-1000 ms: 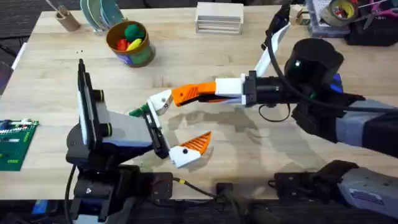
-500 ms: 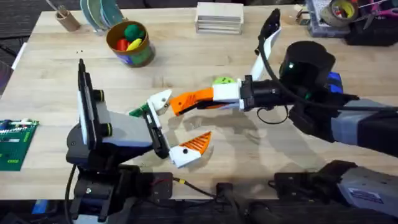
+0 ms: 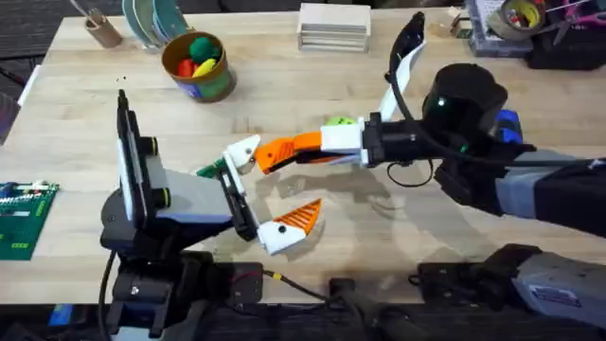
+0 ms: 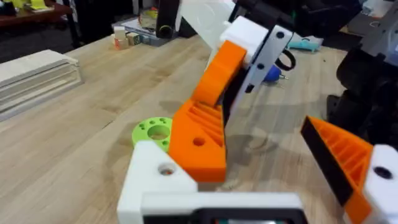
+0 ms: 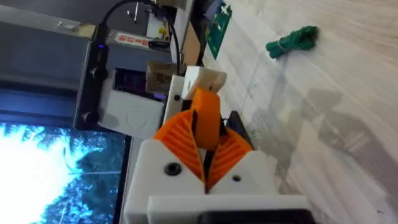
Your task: Pick up the gripper from the table and insert it into the empty holder that is missing its gripper. Then pick up a screw, insert it into the mounting hole, and use the screwdriver to tighten it. Finally, clean up the table by picking up the vegetable and placing it into the bucket.
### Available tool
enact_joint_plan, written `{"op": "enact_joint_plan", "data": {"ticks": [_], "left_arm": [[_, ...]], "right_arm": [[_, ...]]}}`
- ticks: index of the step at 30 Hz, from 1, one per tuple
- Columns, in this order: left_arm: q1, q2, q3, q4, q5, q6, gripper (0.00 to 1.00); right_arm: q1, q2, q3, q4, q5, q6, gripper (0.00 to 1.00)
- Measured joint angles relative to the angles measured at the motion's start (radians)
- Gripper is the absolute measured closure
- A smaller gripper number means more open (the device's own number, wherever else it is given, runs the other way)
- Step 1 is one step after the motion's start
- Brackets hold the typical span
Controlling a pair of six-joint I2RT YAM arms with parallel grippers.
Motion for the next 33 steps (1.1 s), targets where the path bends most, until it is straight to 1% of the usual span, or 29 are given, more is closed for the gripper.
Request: {"op": "enact_joint_plan", "data": {"ticks": [4,7,13,16,20,22,27,33], "left_arm": [[0.0,0.0,0.0,0.0,0.0,0.0,0.007],[0.002,0.0,0.0,0.001,-0.013,-0.002,0.007],[0.013,0.0,0.0,0.007,-0.066,-0.004,0.008],[0.02,0.0,0.0,0.008,-0.092,-0.007,0.007],[0.013,0.0,0.001,0.006,-0.067,-0.015,0.007],[0.013,0.0,0.001,0.005,-0.067,-0.021,0.008],[0.015,0.0,0.001,0.007,-0.073,-0.024,0.008],[0.031,0.0,0.001,0.013,-0.123,-0.024,0.008]], "right_arm": [[0.018,0.001,0.0,0.004,0.024,0.005,0.987],[0.042,0.025,-0.001,0.028,0.056,0.014,0.988],[0.087,0.117,-0.003,0.205,0.139,0.055,0.989],[0.108,0.162,-0.003,0.265,0.186,0.095,0.99],[0.139,0.225,-0.002,0.353,0.224,0.147,0.991],[0.143,0.253,0.001,0.385,0.229,0.162,0.991],[0.148,0.297,0.045,0.392,0.231,0.18,0.992],[0.166,0.338,0.111,0.366,0.244,0.147,0.992]]}}
